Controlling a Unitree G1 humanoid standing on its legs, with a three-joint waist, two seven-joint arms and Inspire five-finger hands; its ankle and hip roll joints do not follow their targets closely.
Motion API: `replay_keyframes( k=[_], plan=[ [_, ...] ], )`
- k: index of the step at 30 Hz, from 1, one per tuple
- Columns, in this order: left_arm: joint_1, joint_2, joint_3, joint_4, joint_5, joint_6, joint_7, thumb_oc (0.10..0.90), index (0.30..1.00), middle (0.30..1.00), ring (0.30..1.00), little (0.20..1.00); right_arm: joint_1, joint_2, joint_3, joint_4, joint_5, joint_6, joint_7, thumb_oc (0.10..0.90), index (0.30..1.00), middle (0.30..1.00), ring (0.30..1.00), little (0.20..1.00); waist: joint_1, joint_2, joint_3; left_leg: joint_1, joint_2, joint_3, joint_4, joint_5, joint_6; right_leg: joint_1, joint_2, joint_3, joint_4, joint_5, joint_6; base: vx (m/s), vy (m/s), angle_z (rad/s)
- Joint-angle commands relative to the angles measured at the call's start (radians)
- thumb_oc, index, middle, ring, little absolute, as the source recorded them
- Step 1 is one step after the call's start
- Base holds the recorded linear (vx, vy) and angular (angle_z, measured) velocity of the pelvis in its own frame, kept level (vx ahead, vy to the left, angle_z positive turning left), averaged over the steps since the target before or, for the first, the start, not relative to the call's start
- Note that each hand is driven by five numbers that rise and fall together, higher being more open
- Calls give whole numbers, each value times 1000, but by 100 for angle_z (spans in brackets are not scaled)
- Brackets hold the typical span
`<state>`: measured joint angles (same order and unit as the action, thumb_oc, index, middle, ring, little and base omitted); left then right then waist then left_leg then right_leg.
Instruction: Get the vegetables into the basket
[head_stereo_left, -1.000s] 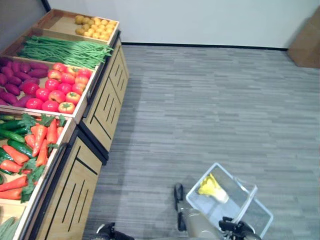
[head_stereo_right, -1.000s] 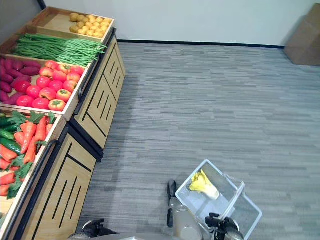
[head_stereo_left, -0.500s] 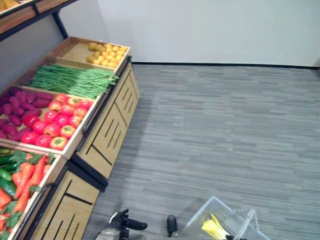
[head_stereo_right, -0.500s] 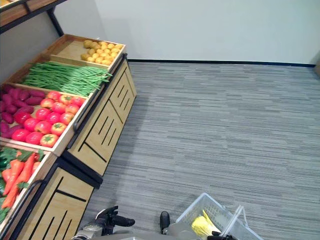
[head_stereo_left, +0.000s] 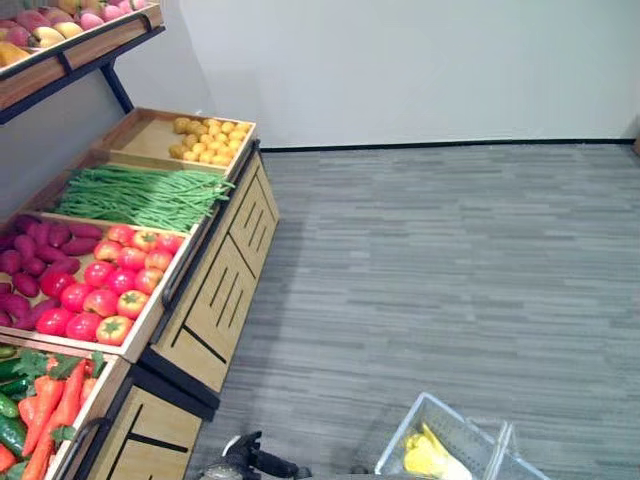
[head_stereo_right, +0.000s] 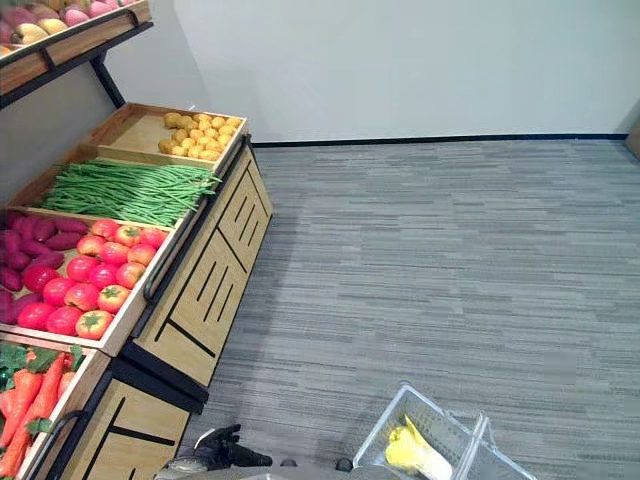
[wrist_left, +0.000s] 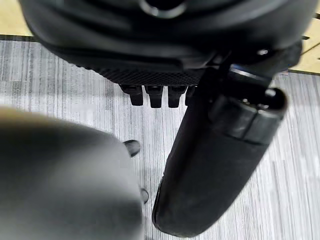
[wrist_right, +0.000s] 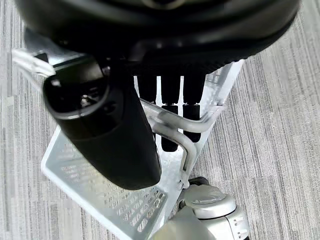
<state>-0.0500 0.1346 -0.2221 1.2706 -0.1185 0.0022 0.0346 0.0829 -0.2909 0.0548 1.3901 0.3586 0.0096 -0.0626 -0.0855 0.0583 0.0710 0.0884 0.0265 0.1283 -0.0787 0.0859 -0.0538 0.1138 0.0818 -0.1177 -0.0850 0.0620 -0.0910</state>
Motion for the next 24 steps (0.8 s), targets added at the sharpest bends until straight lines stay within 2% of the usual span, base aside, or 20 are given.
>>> replay_keyframes(
  k=[1, 5, 8, 10, 11, 14, 15, 16, 19, 20, 22, 23, 24],
  plan=[
    [-12, 33, -4, 33, 19, -6, 7, 900, 1000, 1000, 1000, 1000, -14, -10, -3, 7, -20, -12, 12, 400, 300, 300, 300, 300, 24, -17, 6, 31, -37, -1, -9, -46, 0, -17, -76, 103, 99, -132, 148, 61, -24, 5],
    [-6, 37, 6, 36, 10, -5, 8, 900, 1000, 1000, 1000, 1000, -17, -5, 11, 14, -39, -9, 16, 400, 300, 300, 300, 300, 37, -24, 1, 34, -33, -8, -9, -50, -1, -11, -79, 88, 100, -138, 149, 38, -31, 3],
    [9, 46, 35, 40, -29, -8, 3, 900, 1000, 1000, 1000, 1000, -26, -5, 22, 12, -40, -6, 29, 400, 300, 300, 300, 300, 69, -34, 0, 33, -30, -31, -6, -50, -4, -4, -84, 56, 104, -147, 148, 22, -44, 24],
    [12, 51, 47, 39, -47, -9, 0, 900, 1000, 1000, 1000, 1000, -31, -11, 29, 16, -53, -8, 31, 400, 300, 300, 300, 300, 87, -43, 5, 28, -30, -52, 7, -51, -6, 3, -91, 26, 108, -154, 146, -11, -79, 32],
    [17, 60, 55, 36, -63, -13, -4, 900, 1000, 1000, 1000, 1000, -43, -26, 42, 11, -75, -9, 33, 400, 300, 300, 300, 300, 118, -54, 12, 9, -33, -89, 28, -50, -9, 6, -98, -17, 113, -158, 141, -35, -83, 38],
    [17, 64, 56, 36, -68, -13, -4, 900, 1000, 1000, 1000, 1000, -47, -30, 45, 6, -81, -12, 30, 400, 300, 300, 300, 300, 130, -59, 17, -3, -36, -115, 38, -47, -11, 7, -103, -48, 118, -162, 138, -37, -80, 65],
    [12, 84, 50, 35, -77, -14, -10, 900, 1000, 1000, 1000, 1000, -65, -54, 52, -11, -94, -18, 30, 400, 300, 300, 300, 300, 169, -65, 27, -34, -47, -219, 32, -22, -33, 20, -115, -167, 136, -187, 132, -37, -93, 137],
    [11, 83, 50, 35, -77, -14, -10, 900, 1000, 1000, 1000, 1000, -65, -54, 52, -11, -94, -18, 30, 400, 300, 300, 300, 300, 167, -65, 25, -38, -47, -221, 32, -21, -32, 18, -115, -169, 134, -185, 132, -34, -124, 177],
    [19, 102, 60, 16, -114, -23, -14, 900, 1000, 1000, 1000, 1000, -82, -64, 52, -38, -87, -28, 33, 400, 300, 300, 300, 300, 195, -62, 31, -67, -58, -305, 29, 2, -47, 27, -130, -281, 168, -219, 123, -7, -43, 188],
    [28, 107, 77, 10, -151, -25, -11, 900, 1000, 1000, 1000, 1000, -93, -72, 41, -63, -79, -38, 27, 400, 300, 300, 300, 300, 203, -60, 50, -99, -48, -268, 48, 10, -54, 32, -149, -356, 200, -242, 120, -30, -4, 179],
    [28, 107, 77, 10, -151, -25, -11, 900, 1000, 1000, 1000, 1000, -93, -72, 41, -63, -79, -38, 27, 400, 300, 300, 300, 300, 200, -61, 50, -101, -49, -270, 50, 9, -54, 32, -151, -358, 202, -244, 120, -19, 6, 163],
    [35, 108, 88, 9, -151, -26, -6, 900, 1000, 1000, 1000, 1000, -119, -83, 37, -76, -77, -38, 22, 400, 300, 300, 300, 300, 198, -70, 66, -127, -12, -111, 95, -13, -48, 36, -179, -393, 226, -267, 130, -23, 25, 144],
    [37, 108, 94, 12, -149, -27, -7, 900, 1000, 1000, 1000, 1000, -124, -84, 30, -78, -74, -38, 20, 400, 300, 300, 300, 300, 199, -75, 69, -139, 11, -29, 126, -24, -44, 39, -190, -414, 217, -257, 134, -52, 72, 152]
  ],
)
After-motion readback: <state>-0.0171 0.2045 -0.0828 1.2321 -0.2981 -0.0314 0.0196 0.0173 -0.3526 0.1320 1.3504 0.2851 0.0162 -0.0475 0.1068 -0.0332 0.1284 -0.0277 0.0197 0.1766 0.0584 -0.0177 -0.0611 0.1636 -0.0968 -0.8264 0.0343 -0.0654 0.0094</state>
